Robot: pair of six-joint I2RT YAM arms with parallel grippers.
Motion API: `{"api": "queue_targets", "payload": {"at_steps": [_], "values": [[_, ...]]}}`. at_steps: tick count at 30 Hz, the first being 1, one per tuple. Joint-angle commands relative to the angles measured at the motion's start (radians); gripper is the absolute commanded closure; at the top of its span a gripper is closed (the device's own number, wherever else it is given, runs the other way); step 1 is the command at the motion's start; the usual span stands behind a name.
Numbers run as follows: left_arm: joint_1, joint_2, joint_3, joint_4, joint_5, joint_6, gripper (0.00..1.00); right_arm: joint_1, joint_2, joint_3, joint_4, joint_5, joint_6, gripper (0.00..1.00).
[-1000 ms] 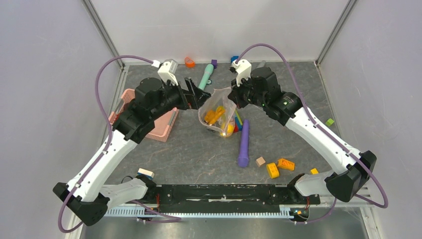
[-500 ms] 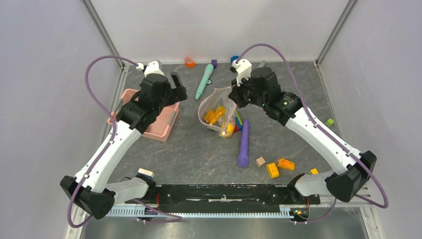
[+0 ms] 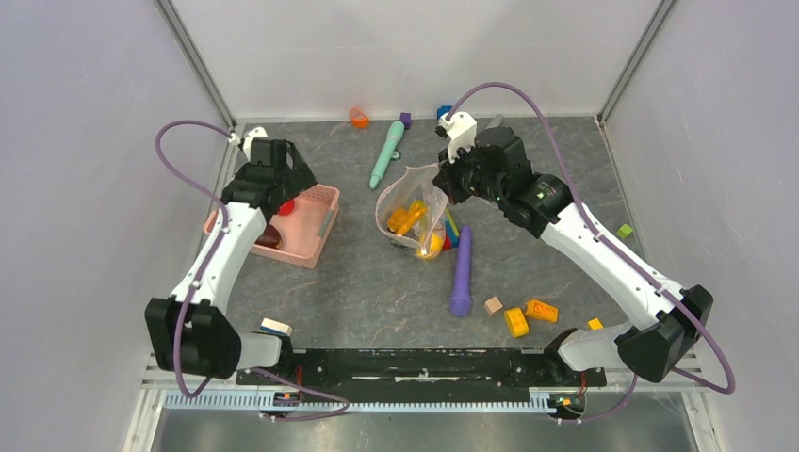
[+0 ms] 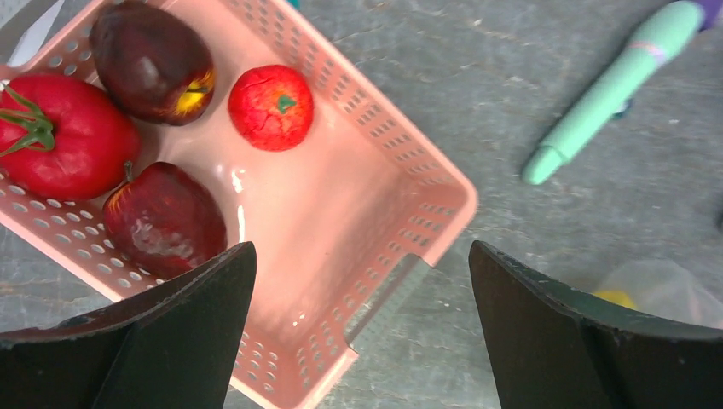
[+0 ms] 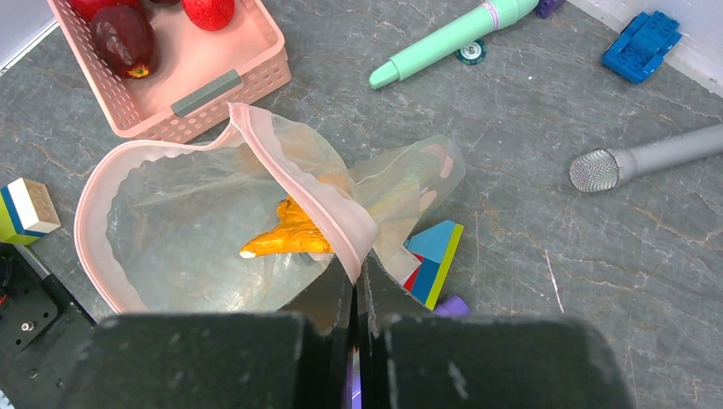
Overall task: Place the food in the zip-top bag and seal the zipper
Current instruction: Pick up the fake vegetable from the bin.
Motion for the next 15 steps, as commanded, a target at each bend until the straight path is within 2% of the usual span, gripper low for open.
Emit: {"api": "queue_targets", "payload": {"at_steps": [1, 6, 15], "values": [[0.034, 0.063, -0.020, 0.061, -0.070, 0.067, 0.00, 0.000, -0.016, 0.008, 0.023, 0.015, -0.015, 1.00], [0.064, 0.176, -0.026, 0.090, -0.119, 0.125, 0.00, -0.001, -0.017, 0.009, 0.021, 0.014, -0.011, 1.00], [0.100, 0.307, -0.018, 0.147, -0.081, 0.187, 0.00, 0.001, -0.029, -0.003, 0.009, 0.034, -0.005, 1.00]]}}
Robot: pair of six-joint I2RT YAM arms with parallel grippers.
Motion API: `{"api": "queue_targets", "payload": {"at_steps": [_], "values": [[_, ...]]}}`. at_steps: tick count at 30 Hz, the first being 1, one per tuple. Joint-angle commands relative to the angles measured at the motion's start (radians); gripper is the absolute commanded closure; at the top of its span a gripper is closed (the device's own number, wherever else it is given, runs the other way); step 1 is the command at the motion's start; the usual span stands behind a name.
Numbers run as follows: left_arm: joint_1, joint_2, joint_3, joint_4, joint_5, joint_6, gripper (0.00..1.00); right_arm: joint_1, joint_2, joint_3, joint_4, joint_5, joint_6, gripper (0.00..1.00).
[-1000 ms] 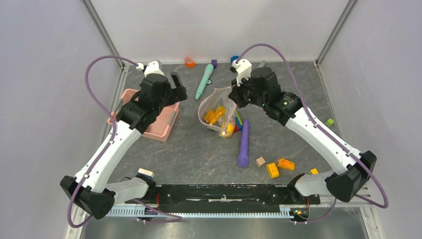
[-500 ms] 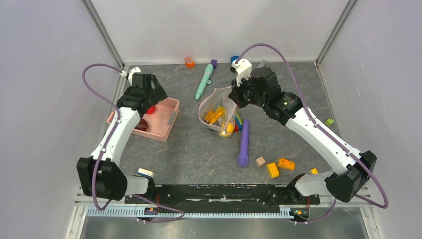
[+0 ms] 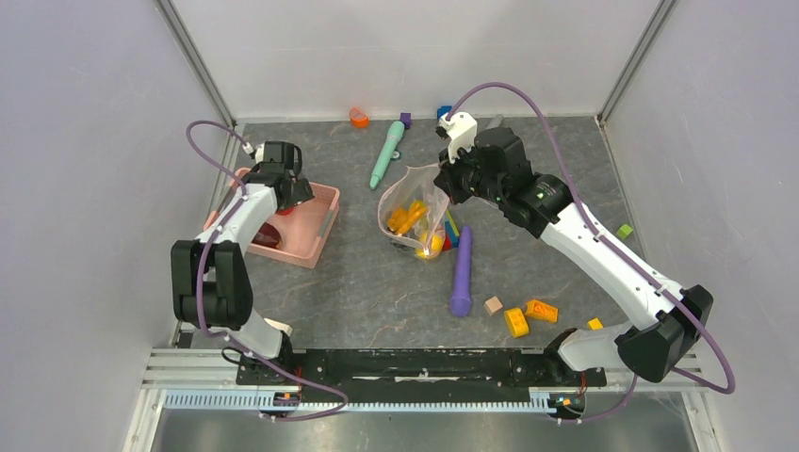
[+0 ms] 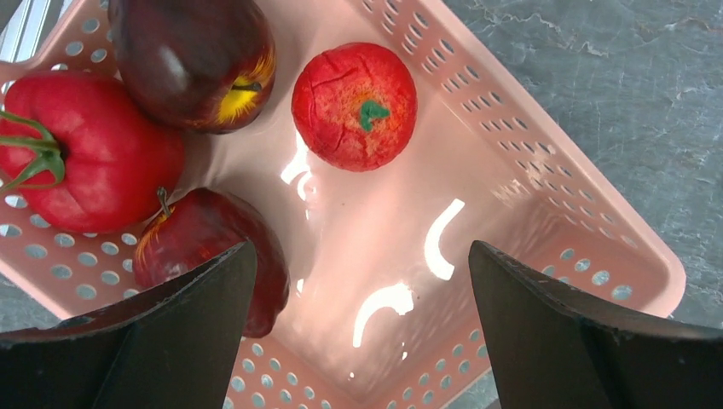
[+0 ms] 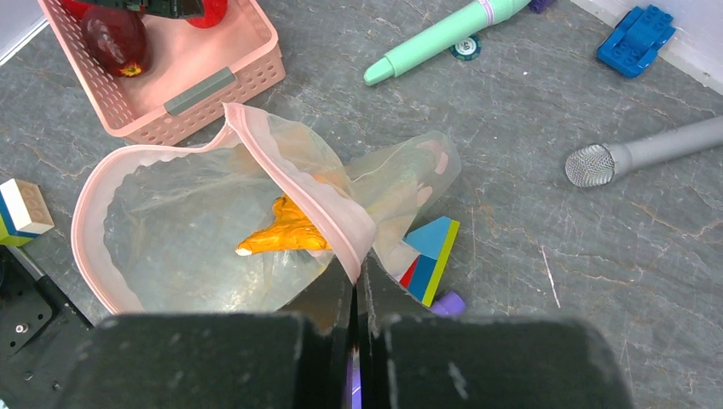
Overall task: Place the food in the zip-top bag and seal the zipper
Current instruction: Pick up the fake vegetable from the bin.
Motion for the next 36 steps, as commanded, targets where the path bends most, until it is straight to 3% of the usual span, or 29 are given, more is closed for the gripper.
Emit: {"api": "queue_targets", "payload": {"at_steps": [1, 8, 24, 27, 36], "values": [[0.021, 0.034, 0.011, 0.103, -0.016, 0.087, 0.00, 0.000, -0.031, -0.002, 0.012, 0.029, -0.007, 1.00], [0.041, 0.152, 0.044, 0.161, -0.003, 0.177, 0.00, -0.002, -0.038, -0.008, 0.012, 0.052, -0.006, 1.00], [0.065, 0.216, 0.028, 0.230, 0.017, 0.204, 0.07, -0.002, -0.045, -0.017, 0.008, 0.092, 0.016, 1.00], [0.065, 0.222, 0.025, 0.236, 0.007, 0.200, 0.13, -0.002, -0.042, -0.019, 0.008, 0.091, 0.017, 1.00], [0.065, 0.225, 0.028, 0.230, 0.006, 0.185, 0.46, -0.001, -0.031, -0.019, 0.010, 0.088, 0.024, 1.00]]}}
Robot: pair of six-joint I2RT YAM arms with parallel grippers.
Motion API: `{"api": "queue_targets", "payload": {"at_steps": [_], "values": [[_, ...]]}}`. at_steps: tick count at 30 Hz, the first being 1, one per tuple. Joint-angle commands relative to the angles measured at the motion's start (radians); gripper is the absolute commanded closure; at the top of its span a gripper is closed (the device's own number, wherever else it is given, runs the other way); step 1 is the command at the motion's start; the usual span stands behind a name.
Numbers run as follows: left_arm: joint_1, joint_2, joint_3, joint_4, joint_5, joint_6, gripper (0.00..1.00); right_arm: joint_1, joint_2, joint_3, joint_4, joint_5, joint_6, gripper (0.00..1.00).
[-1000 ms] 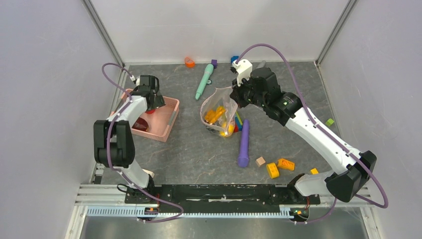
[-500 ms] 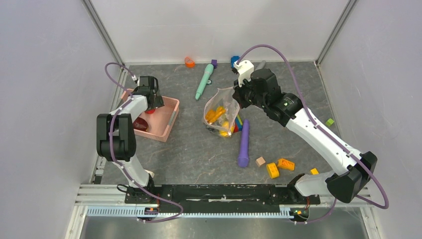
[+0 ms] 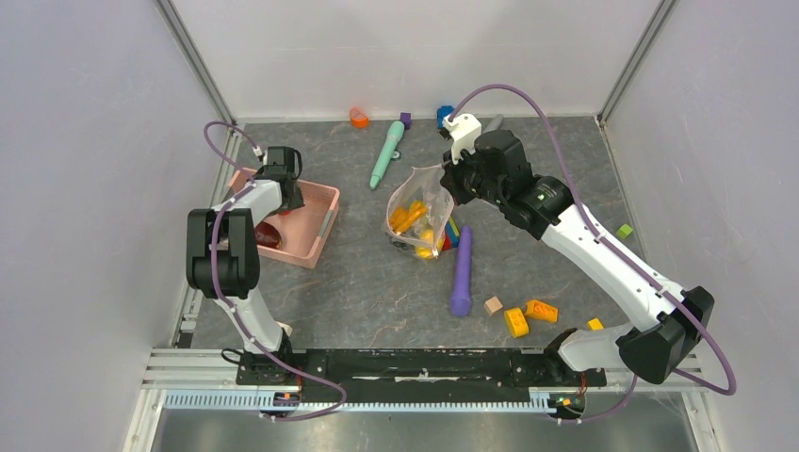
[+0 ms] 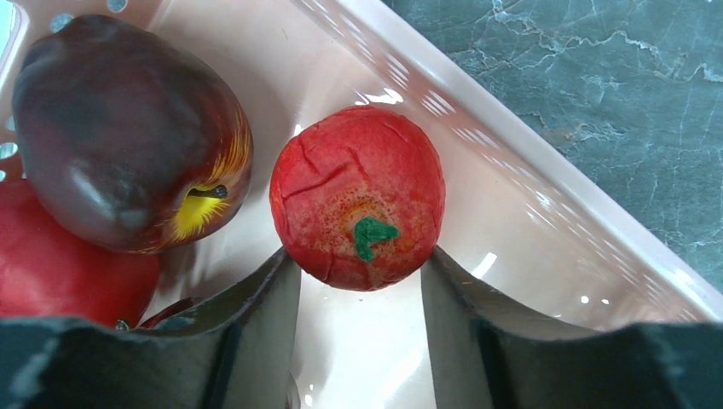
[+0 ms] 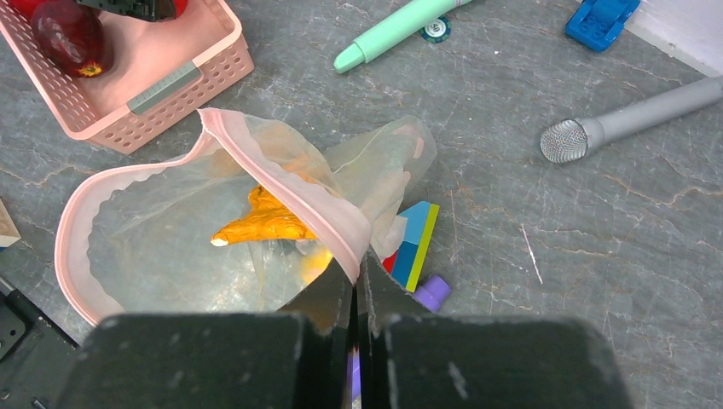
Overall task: Place the food in the zip-top bag and seal the zipper
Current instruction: Pick up the fake vegetable from the bin, then place the fake vegetable in the zipper food storage bag.
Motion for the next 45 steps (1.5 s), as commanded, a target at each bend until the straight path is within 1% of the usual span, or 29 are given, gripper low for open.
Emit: {"api": "queue_targets", "payload": {"at_steps": [1, 2, 3, 7, 9, 12, 14, 19, 22, 23, 26, 29, 31, 34, 37, 39, 40, 42, 45], "values": [[0.004, -0.004, 0.020, 0.040, -0.005, 0.014, 0.51, -0.002, -0.022, -0.004, 0.026, 0.010, 0.012, 1.00], [0.004, -0.007, 0.019, 0.042, 0.003, 0.013, 0.54, -0.002, -0.022, -0.004, 0.026, 0.010, 0.014, 1.00], [0.004, -0.011, 0.018, 0.042, 0.009, 0.012, 0.59, -0.002, -0.022, -0.004, 0.026, 0.011, 0.013, 1.00], [0.004, -0.042, -0.001, 0.057, 0.037, 0.006, 0.85, -0.001, -0.018, -0.005, 0.026, 0.008, 0.018, 1.00], [0.004, -0.070, -0.015, 0.071, 0.074, -0.006, 0.98, -0.002, -0.018, -0.004, 0.026, 0.006, 0.018, 1.00], [0.004, -0.129, -0.035, 0.085, 0.150, -0.019, 0.98, -0.002, -0.022, 0.001, 0.026, 0.002, 0.012, 1.00], [0.004, -0.182, -0.059, 0.090, 0.174, -0.031, 0.98, -0.002, -0.031, -0.001, 0.026, 0.000, 0.006, 1.00], [0.004, -0.358, -0.128, 0.094, 0.245, -0.091, 0.98, -0.001, -0.054, -0.033, 0.039, 0.010, 0.002, 1.00], [0.001, -0.459, -0.140, 0.084, 0.328, -0.145, 0.98, -0.002, -0.064, -0.049, 0.056, 0.009, 0.003, 1.00], [-0.007, -0.534, -0.138, 0.082, 0.453, -0.184, 0.98, -0.002, -0.068, -0.052, 0.064, -0.001, 0.005, 1.00], [-0.039, -0.629, -0.140, 0.118, 0.602, -0.214, 0.98, -0.002, -0.074, -0.054, 0.071, -0.007, 0.006, 1.00], [-0.123, -0.724, -0.135, 0.162, 0.712, -0.217, 0.98, -0.002, -0.076, -0.054, 0.074, -0.011, 0.008, 1.00], [-0.213, -0.786, -0.132, 0.204, 0.761, -0.196, 0.98, -0.002, -0.077, -0.051, 0.079, -0.016, 0.009, 1.00], [-0.380, -0.847, -0.110, 0.214, 0.814, -0.098, 0.97, -0.002, -0.073, -0.050, 0.083, -0.017, 0.009, 1.00], [-0.513, -0.915, -0.150, 0.298, 0.901, -0.049, 0.94, -0.002, -0.070, -0.050, 0.086, -0.017, 0.009, 1.00], [-0.577, -0.944, -0.183, 0.373, 0.946, -0.041, 0.92, -0.002, -0.066, -0.052, 0.089, -0.017, 0.011, 1.00], [-0.598, -0.953, -0.191, 0.383, 0.958, -0.028, 0.92, -0.002, -0.067, -0.051, 0.088, -0.017, 0.010, 1.00], [-0.630, -0.955, -0.195, 0.373, 0.953, -0.010, 0.91, -0.002, -0.067, -0.050, 0.089, -0.017, 0.012, 1.00], [-0.650, -0.932, -0.185, 0.348, 0.938, 0.008, 0.90, -0.002, -0.071, -0.051, 0.088, -0.017, 0.011, 1.00]]}}
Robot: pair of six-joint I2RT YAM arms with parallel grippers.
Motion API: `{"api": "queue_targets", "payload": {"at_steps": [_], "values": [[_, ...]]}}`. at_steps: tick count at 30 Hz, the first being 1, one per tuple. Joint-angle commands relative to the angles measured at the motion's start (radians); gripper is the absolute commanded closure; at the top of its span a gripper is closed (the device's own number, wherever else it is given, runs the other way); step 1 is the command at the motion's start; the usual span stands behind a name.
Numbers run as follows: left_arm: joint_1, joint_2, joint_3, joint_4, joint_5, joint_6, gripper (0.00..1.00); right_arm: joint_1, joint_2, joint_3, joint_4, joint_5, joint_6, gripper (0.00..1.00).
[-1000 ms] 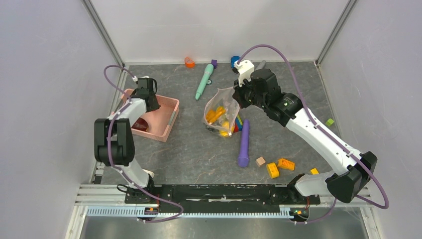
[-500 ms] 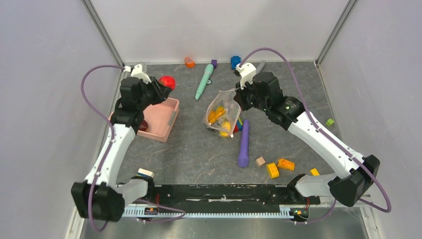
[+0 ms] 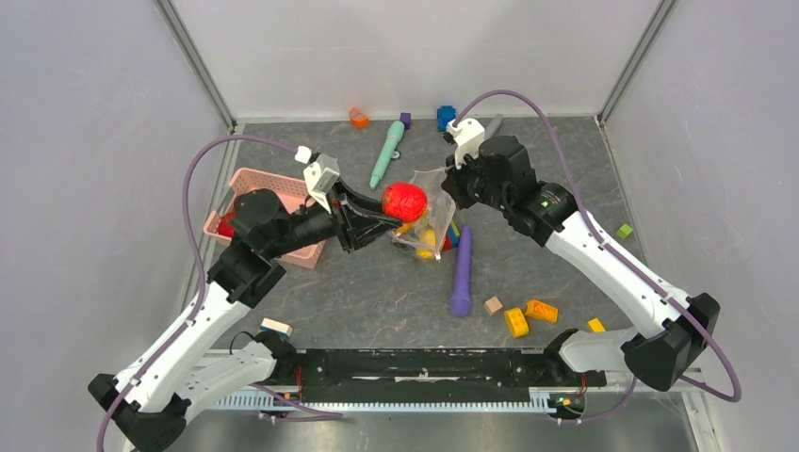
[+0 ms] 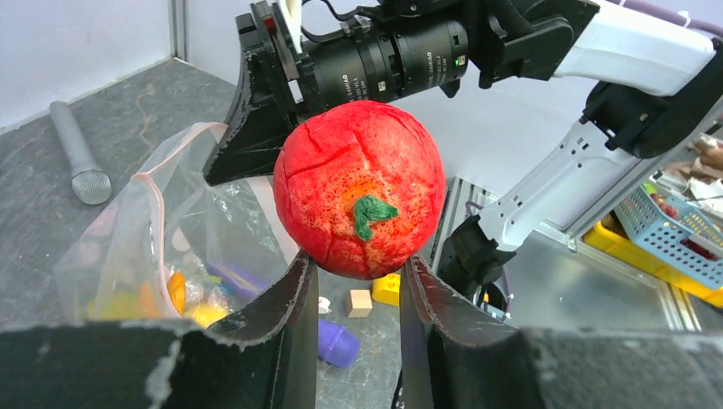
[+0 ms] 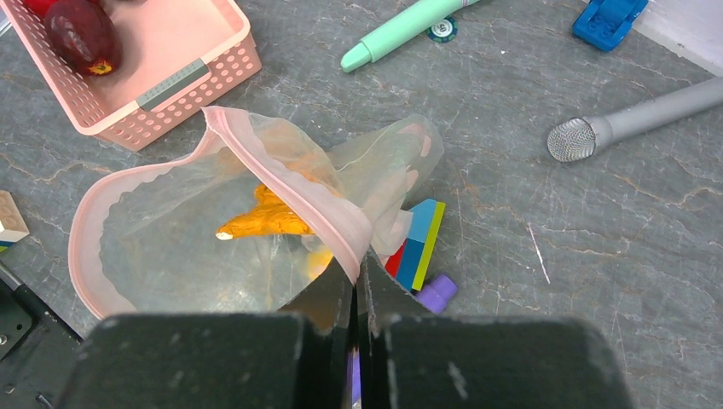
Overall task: Place the food in the zip-top bag and seal the zipper
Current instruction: Place the fake vegetable in the zipper food storage bag.
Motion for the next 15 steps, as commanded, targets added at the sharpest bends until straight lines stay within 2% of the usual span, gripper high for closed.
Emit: {"api": "queue_targets", "payload": {"at_steps": [1, 6, 15], "values": [[-0.027, 0.042, 0.003, 0.040, 0.025, 0.077, 0.90, -0.001, -0.032, 0.005, 0.056, -0.003, 0.006, 1.00], [-0.052, 0.124, 0.037, -0.047, -0.044, 0.090, 0.89, -0.001, -0.035, 0.001, 0.055, -0.003, 0.006, 1.00], [-0.082, 0.208, 0.075, -0.182, -0.250, 0.118, 0.88, -0.002, -0.026, 0.009, 0.040, -0.003, -0.003, 1.00]]}}
